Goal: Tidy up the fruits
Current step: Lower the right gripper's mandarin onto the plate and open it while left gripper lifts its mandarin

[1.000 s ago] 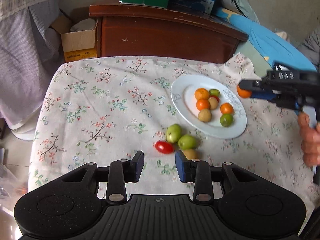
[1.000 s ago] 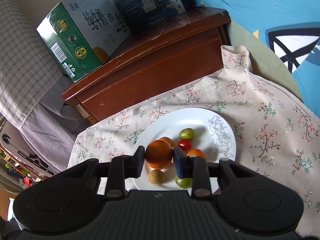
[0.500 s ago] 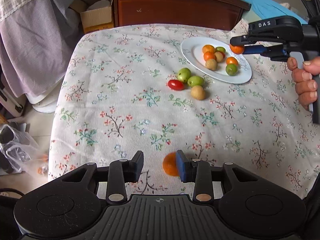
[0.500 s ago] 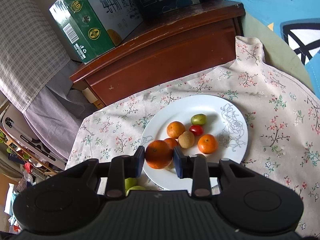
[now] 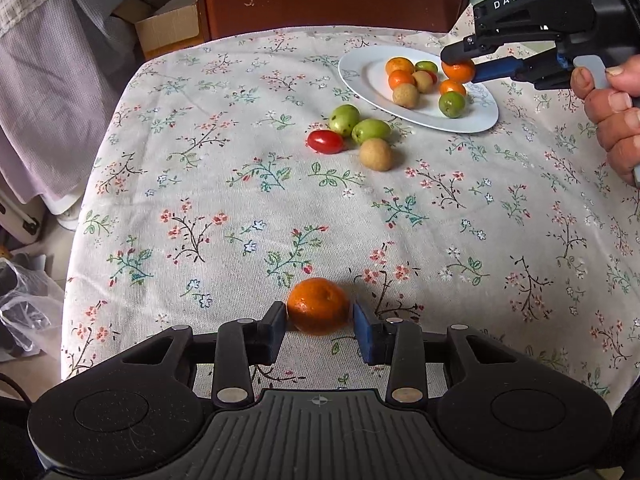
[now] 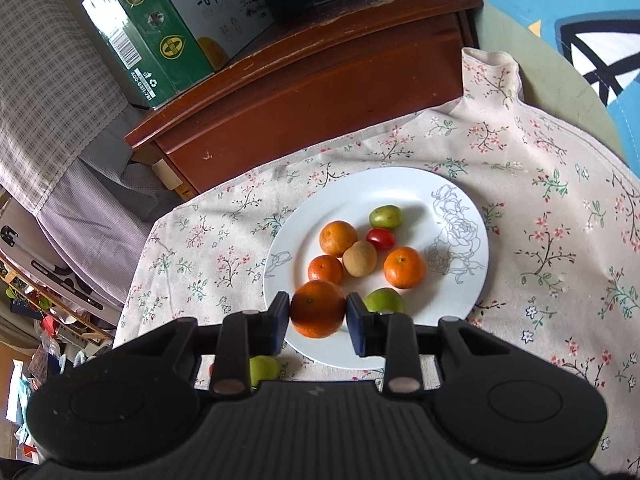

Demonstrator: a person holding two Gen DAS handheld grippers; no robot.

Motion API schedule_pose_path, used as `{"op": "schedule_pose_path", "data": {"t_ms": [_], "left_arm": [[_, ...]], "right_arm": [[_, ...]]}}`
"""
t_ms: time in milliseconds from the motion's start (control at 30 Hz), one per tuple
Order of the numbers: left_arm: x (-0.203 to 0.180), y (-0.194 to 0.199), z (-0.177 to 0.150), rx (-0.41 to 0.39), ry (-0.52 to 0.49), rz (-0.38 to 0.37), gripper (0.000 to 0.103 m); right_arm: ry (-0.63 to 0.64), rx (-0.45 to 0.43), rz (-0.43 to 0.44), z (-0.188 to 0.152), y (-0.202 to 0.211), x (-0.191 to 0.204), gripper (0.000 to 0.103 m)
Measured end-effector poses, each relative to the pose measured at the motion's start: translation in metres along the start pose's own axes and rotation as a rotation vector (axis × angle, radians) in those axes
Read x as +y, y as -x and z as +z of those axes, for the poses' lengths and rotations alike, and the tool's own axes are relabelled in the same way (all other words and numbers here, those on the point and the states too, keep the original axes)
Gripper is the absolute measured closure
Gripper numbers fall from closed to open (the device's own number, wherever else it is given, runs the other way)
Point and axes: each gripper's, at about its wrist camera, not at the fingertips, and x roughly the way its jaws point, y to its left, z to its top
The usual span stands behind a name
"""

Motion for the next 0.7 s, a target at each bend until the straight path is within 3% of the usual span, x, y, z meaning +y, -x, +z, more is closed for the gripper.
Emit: {"op": "schedule_pose_path", "data": {"t_ms": [367, 600, 700], "left_arm": [[0.007, -0.001, 0.024, -0.092, 0.023, -0.031, 0.072], [0.007, 0.001, 0.082, -0.191, 0.017, -0.054, 0.072], [0.004, -0.003, 0.11, -0.229, 0.014, -0.098, 0.072]], "right_arm": [[-0.065, 0.015, 0.012, 0.009, -0.001, -0.014, 0.072], [-0.113, -0.027, 0.032, 0.024, 0.008, -0.026, 0.072], [-0.133, -0.033, 0.038, 0.028, 0.007, -0.033, 0.072]]}}
